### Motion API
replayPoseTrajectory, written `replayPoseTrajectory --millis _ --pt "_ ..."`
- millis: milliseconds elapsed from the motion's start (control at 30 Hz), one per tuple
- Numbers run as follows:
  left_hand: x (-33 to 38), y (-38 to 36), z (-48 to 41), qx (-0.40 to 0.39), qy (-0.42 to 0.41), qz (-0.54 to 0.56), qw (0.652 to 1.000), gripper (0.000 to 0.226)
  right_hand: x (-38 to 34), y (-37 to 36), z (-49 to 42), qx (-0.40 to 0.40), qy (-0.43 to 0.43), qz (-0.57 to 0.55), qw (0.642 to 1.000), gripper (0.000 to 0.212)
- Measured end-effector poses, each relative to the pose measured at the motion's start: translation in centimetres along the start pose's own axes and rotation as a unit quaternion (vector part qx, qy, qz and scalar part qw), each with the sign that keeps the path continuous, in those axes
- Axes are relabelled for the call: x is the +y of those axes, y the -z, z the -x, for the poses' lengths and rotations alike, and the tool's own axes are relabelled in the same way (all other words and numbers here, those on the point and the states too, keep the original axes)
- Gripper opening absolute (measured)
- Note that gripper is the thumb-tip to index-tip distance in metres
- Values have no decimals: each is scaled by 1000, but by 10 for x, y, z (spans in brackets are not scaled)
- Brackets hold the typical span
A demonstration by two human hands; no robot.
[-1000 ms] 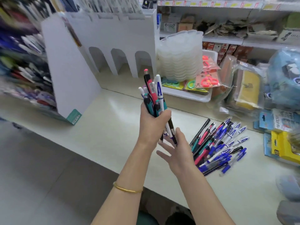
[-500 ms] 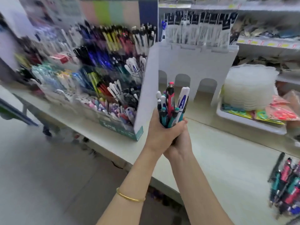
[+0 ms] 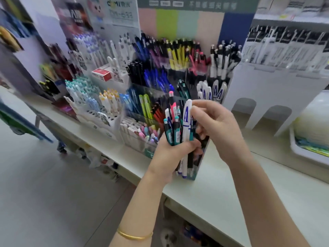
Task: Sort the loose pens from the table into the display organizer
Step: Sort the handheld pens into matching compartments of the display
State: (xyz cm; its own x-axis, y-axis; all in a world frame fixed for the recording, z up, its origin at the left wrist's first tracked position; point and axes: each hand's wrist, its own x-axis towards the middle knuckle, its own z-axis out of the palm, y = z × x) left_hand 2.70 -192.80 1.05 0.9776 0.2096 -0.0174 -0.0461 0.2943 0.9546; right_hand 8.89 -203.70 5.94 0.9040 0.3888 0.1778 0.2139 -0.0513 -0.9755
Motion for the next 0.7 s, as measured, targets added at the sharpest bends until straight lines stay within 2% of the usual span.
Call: replayPoseTrajectory --millis 100,267,333,433,533,633,700 --pt "14 27 -14 -2 2 -7 1000 23 -4 -22 -29 -63 39 78 994 17" --pt "37 56 -41 -10 6 -10 1000 21 -6 -46 -74 -83 -11 38 996 14" --pt "42 65 -52 -1 21 -5 1000 17 -3 -54 -91 -68 -34 41 996 13" --pt "45 83 -67 0 70 9 998 35 5 -69 -105 -16 -62 74 995 10" --pt "47 101 -83 -29 96 2 995 25 13 -83 -109 5 -97 54 994 10" --pt "45 117 -95 -72 114 8 991 22 18 -92 -104 37 -126 -14 991 14" --pt "44 126 -99 -97 140 2 985 32 21 -99 -97 75 -142 -79 984 10"
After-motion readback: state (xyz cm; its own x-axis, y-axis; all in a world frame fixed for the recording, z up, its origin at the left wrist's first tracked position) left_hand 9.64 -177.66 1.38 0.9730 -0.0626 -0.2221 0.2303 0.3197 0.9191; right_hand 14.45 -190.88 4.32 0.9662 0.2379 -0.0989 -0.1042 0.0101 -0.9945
